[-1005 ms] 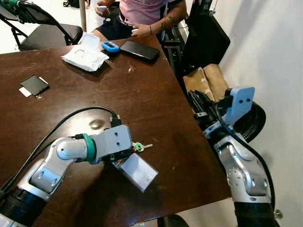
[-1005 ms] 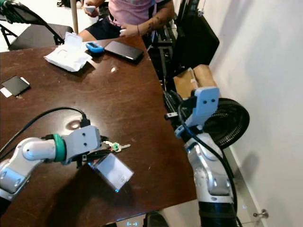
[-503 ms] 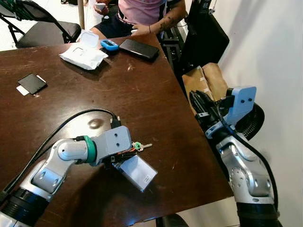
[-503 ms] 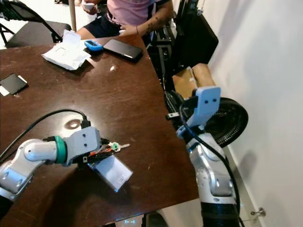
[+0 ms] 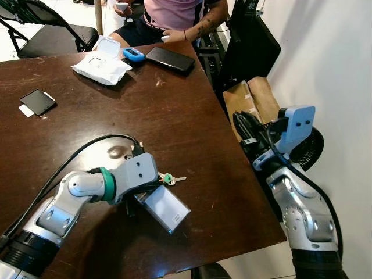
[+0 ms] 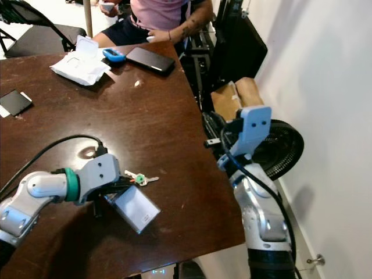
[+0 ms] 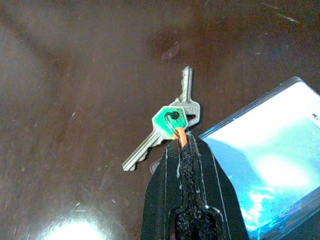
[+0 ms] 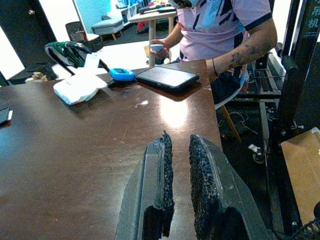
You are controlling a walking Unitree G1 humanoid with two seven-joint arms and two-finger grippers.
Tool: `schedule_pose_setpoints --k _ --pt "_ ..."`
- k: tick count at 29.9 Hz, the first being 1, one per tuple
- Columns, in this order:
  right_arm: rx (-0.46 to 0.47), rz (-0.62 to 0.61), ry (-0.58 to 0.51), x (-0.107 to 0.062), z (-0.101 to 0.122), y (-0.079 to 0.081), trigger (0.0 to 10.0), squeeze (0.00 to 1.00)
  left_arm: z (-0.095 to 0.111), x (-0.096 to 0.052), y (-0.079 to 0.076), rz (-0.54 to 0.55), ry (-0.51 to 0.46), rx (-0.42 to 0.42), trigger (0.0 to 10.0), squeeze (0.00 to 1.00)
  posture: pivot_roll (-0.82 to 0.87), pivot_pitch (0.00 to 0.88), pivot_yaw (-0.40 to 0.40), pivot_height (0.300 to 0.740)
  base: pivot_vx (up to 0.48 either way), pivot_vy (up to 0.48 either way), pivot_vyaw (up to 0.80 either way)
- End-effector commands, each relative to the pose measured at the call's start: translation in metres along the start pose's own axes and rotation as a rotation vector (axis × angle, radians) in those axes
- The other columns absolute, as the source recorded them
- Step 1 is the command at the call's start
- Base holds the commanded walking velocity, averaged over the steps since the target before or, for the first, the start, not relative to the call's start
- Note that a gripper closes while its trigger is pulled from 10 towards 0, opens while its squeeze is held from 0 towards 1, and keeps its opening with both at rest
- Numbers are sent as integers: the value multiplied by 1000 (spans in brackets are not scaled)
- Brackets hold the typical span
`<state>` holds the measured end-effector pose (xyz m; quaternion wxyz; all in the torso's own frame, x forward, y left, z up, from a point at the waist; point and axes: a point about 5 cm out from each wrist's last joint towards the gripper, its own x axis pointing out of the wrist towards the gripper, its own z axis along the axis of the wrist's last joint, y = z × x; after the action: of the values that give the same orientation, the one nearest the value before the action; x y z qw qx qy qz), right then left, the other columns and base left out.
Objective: Hang keys on a hook
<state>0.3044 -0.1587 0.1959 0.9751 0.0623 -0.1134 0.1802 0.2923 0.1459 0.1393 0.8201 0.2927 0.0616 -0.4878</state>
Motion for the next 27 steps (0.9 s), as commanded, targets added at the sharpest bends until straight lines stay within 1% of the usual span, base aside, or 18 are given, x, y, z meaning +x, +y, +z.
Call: schedule_pose_setpoints --k 1,8,9,10,11,12,13,14,15,16,17,18,19,20,21,22,24,27 --pt "9 0 1 -1 -1 1 10000 0 -9 -1 -4 -2 20 -31 0 0 -46 138 57 740 0 0 0" --pt "14 4 -1 1 -2 3 10000 0 -4 -6 2 49 2 -24 0 0 -39 129 62 740 0 0 0" --pt "15 4 -2 1 -2 3 10000 0 3 -8 7 89 -24 -5 0 0 -39 129 62 740 0 0 0" --pt "15 4 -2 1 -2 3 10000 0 3 -8 7 89 -24 -5 0 0 -39 129 62 740 0 0 0" --pt "15 5 -3 1 -2 3 10000 0 11 -11 12 133 -53 14 471 0 -36 129 64 740 0 0 0" --pt "15 5 -3 1 -2 3 10000 0 11 -11 12 133 -53 14 471 0 -36 129 64 740 0 0 0" --pt "9 9 -9 2 -1 5 10000 0 36 -19 29 277 -144 28 10000 0 -26 128 66 740 0 0 0" --pt "9 9 -9 2 -1 5 10000 0 36 -19 29 277 -144 28 10000 0 -26 128 66 740 0 0 0" --pt "5 12 -14 2 0 6 10000 0 53 -27 39 376 -208 33 10000 0 -24 128 67 740 0 0 0" --pt "5 12 -14 2 0 6 10000 0 53 -27 39 376 -208 33 10000 0 -24 128 67 740 0 0 0" --pt "2 19 -22 3 1 9 10000 0 72 -41 52 515 -276 30 10000 0 -12 127 70 740 0 0 0" --pt "2 19 -22 3 1 9 10000 0 72 -41 52 515 -276 30 10000 0 -12 127 70 740 0 0 0" --pt "0 29 -33 4 2 13 10000 0 85 -59 62 636 -321 24 10000 0 2 135 68 740 0 0 0" --pt "0 29 -33 4 2 13 10000 0 85 -59 62 636 -321 24 10000 0 2 135 68 740 0 0 0" --pt "-3 46 -45 4 3 20 10000 0 92 -74 66 714 -328 20 10000 0 6 136 68 740 0 0 0" --pt "-5 65 -58 4 5 26 10000 0 96 -83 64 753 -333 13 10000 0 20 141 70 740 0 0 0" --pt "-5 77 -65 4 6 30 10000 0 98 -86 61 763 -332 9 10000 0 20 141 70 740 0 0 0" --pt "3 80 -73 4 7 33 10000 0 96 -84 55 772 -321 -9 10000 0 27 141 73 740 0 0 0"
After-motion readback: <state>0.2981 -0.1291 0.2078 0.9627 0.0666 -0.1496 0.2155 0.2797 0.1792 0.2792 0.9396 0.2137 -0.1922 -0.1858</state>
